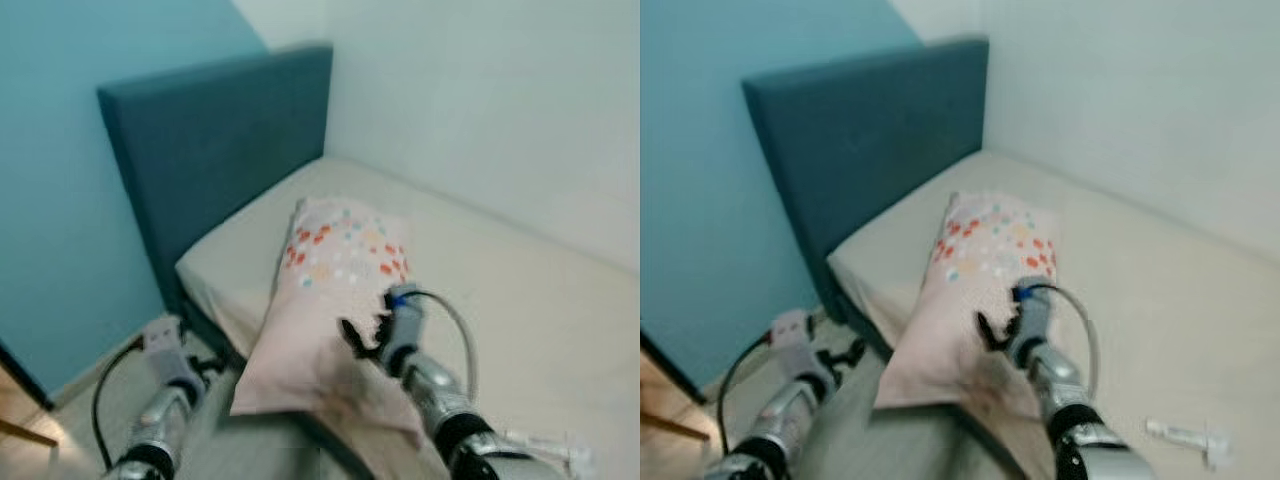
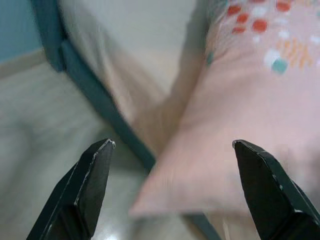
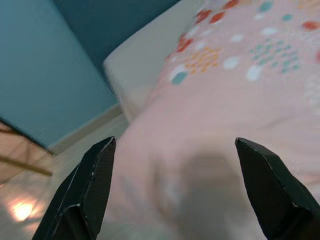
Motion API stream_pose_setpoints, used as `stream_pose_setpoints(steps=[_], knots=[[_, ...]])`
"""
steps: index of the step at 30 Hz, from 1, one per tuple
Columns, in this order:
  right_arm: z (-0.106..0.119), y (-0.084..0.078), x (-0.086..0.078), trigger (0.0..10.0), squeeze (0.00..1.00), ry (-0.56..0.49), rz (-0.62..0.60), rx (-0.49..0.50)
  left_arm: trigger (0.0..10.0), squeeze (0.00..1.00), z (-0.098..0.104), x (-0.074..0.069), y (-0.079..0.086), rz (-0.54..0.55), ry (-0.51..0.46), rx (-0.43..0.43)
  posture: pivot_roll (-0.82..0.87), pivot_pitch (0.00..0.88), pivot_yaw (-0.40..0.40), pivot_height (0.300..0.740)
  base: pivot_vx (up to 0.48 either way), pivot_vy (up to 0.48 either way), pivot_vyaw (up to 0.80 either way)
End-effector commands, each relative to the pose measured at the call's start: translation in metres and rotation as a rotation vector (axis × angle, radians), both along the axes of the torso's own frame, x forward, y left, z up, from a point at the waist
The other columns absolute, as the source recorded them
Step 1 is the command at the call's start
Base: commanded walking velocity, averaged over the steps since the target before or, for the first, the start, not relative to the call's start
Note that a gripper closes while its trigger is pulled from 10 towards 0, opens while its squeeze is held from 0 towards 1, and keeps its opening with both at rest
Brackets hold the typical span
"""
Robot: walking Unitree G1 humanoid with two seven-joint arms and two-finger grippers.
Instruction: Clean up the room
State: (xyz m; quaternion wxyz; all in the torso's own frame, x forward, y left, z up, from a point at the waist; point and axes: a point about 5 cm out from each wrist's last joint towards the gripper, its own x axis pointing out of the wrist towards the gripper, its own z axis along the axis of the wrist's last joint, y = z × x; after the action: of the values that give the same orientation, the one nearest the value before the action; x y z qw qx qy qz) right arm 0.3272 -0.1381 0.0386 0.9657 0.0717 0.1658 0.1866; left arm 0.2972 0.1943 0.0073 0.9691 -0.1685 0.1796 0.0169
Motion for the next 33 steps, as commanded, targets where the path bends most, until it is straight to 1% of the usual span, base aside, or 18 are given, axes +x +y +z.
stream_pose_setpoints(steps=[1, 4, 7, 9, 10, 11, 12, 13, 14, 17, 18, 22, 25, 28, 33], knots=[[0.002, -0.007, 0.001, 10.0, 0.00, -0.012, -0.012, -0.023, 10.0, 0.00, -0.005, -0.003, -0.008, -0.018, 0.015, -0.020, -0.06, 0.000, -0.042, 0.740, 0.375, 0.000, 0.00], [0.002, -0.008, 0.002, 10.0, 0.00, -0.006, -0.013, -0.034, 10.0, 0.00, -0.005, -0.004, -0.010, -0.025, 0.014, -0.025, -0.06, 0.000, -0.042, 0.740, 0.371, 0.000, -0.79], [0.008, -0.011, 0.007, 10.0, 0.00, -0.022, -0.042, -0.019, 10.0, 0.00, -0.004, -0.003, -0.010, -0.031, 0.005, -0.029, -0.06, 0.000, -0.039, 0.740, 0.368, 0.000, -0.78], [0.008, -0.011, 0.007, 10.0, 0.00, -0.022, -0.042, -0.019, 10.0, 0.00, -0.004, -0.003, -0.010, -0.031, 0.005, -0.029, -0.06, 0.000, -0.039, 0.740, 0.360, 0.000, -0.78], [0.011, -0.012, 0.009, 10.0, 0.00, -0.031, -0.050, -0.020, 10.0, 0.00, -0.005, -0.003, -0.008, -0.017, 0.036, 0.002, -0.06, 0.000, -0.034, 0.740, 0.000, 0.000, -0.79], [0.011, -0.012, 0.009, 10.0, 0.00, -0.031, -0.050, -0.020, 10.0, 0.00, -0.005, -0.003, -0.008, -0.017, 0.036, 0.002, -0.06, 0.000, -0.034, 0.740, 0.000, 0.000, -0.79], [0.012, -0.013, 0.009, 10.0, 0.00, -0.033, -0.054, -0.023, 10.0, 0.00, -0.006, -0.003, -0.006, -0.013, 0.050, 0.031, -0.06, 0.000, -0.034, 0.740, 0.000, 0.000, -0.79], [0.012, -0.013, 0.009, 10.0, 0.00, -0.033, -0.054, -0.023, 10.0, 0.00, -0.006, -0.003, -0.006, -0.013, 0.050, 0.031, -0.06, 0.000, -0.034, 0.740, 0.000, 0.000, -0.79], [0.013, -0.014, 0.010, 10.0, 0.00, -0.039, -0.062, -0.027, 10.0, 0.00, -0.006, -0.003, -0.005, -0.018, 0.060, 0.052, -0.06, 0.000, -0.031, 0.740, 0.000, 0.000, -0.79], [0.011, -0.017, 0.010, 10.0, 0.00, -0.026, -0.084, -0.057, 10.0, 0.00, -0.007, -0.003, -0.005, -0.023, 0.071, 0.062, -0.06, 0.000, -0.029, 0.740, 0.000, 0.000, -0.78], [0.008, -0.022, 0.008, 10.0, 0.00, -0.017, -0.098, -0.087, 10.0, 0.00, -0.007, -0.002, -0.005, -0.027, 0.076, 0.094, -0.07, 0.000, -0.031, 0.740, 0.000, 0.000, -0.78], [0.006, -0.026, 0.006, 10.0, 0.00, -0.013, -0.115, -0.100, 10.0, 0.00, -0.007, -0.003, -0.005, -0.018, 0.075, 0.106, -0.07, 0.000, -0.036, 0.740, 0.000, 0.000, -0.78], [0.005, -0.031, 0.004, 10.0, 0.00, -0.017, -0.138, -0.073, 10.0, 0.00, -0.008, -0.005, -0.002, 0.007, 0.075, 0.115, -0.08, 0.000, -0.036, 0.740, 0.000, 0.000, 0.00], [0.004, -0.034, 0.003, 10.0, 0.00, -0.015, -0.144, -0.070, 10.0, 0.00, -0.008, -0.006, 0.000, 0.025, 0.080, 0.134, -0.08, 0.000, -0.039, 0.740, 0.000, 0.000, 0.00], [0.003, -0.037, 0.001, 10.0, 0.00, -0.007, -0.162, -0.063, 10.0, 0.00, -0.006, -0.004, 0.001, 0.057, 0.076, 0.142, -0.08, 0.000, -0.040, 0.740, 0.000, 0.000, 0.00]])
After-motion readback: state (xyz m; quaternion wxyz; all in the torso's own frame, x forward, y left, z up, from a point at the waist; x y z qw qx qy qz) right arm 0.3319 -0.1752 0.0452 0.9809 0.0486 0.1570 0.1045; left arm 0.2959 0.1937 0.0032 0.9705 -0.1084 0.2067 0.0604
